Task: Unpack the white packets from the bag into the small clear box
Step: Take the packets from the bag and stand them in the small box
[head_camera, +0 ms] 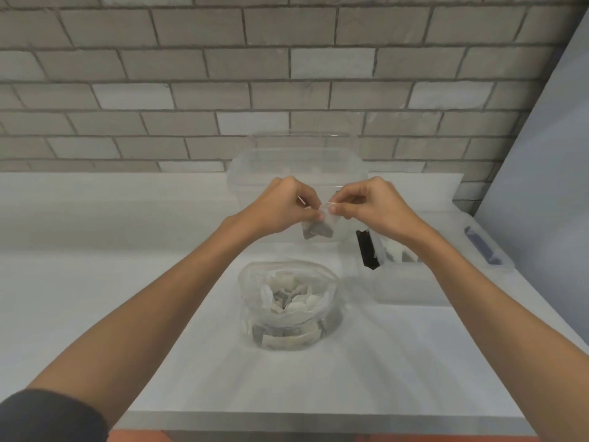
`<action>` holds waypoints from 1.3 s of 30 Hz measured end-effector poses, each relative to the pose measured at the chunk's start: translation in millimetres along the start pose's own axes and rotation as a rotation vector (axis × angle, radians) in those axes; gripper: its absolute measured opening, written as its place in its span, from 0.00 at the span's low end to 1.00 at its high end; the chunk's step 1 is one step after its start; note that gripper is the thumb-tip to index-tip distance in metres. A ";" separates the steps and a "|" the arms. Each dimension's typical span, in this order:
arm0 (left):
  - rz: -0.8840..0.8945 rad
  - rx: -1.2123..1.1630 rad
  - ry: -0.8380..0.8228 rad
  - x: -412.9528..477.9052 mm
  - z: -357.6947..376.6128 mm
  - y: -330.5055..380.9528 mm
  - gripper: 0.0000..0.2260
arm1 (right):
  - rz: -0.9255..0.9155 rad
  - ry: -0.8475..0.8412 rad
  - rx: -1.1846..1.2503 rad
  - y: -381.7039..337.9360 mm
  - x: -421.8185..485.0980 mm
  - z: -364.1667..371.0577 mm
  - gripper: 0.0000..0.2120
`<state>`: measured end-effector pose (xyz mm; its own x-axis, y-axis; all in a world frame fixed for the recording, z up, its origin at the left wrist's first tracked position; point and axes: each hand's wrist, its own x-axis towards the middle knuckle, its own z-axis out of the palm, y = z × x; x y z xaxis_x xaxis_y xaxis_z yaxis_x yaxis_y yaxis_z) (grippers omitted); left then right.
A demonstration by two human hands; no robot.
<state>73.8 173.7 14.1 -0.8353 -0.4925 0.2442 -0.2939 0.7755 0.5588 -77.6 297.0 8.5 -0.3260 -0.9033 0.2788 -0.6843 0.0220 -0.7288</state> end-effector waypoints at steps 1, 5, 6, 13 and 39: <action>-0.005 -0.023 -0.011 5.7 1.5 5.5 0.02 | 0.007 0.001 -0.012 3.7 0.8 -9.2 0.03; 0.015 -0.015 -0.020 34.9 17.3 22.5 0.06 | 0.015 -0.029 -0.074 27.5 0.1 -52.9 0.06; 0.019 -0.004 -0.020 43.5 23.8 26.3 0.07 | 0.020 -0.034 -0.094 34.8 -0.3 -63.7 0.05; -0.019 -0.083 -0.050 99.6 79.4 64.9 0.11 | 0.096 -0.068 -0.280 95.8 2.1 -134.7 0.04; -0.067 0.121 -0.259 153.2 181.1 71.8 0.05 | 0.009 -0.423 -1.354 229.8 12.1 -103.3 0.15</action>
<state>-159.4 225.5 -51.9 -0.8982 -0.4394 -0.0090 -0.3930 0.7938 0.4642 -306.2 335.5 -91.0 -0.2820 -0.9538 -0.1038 -0.8485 0.1974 0.4910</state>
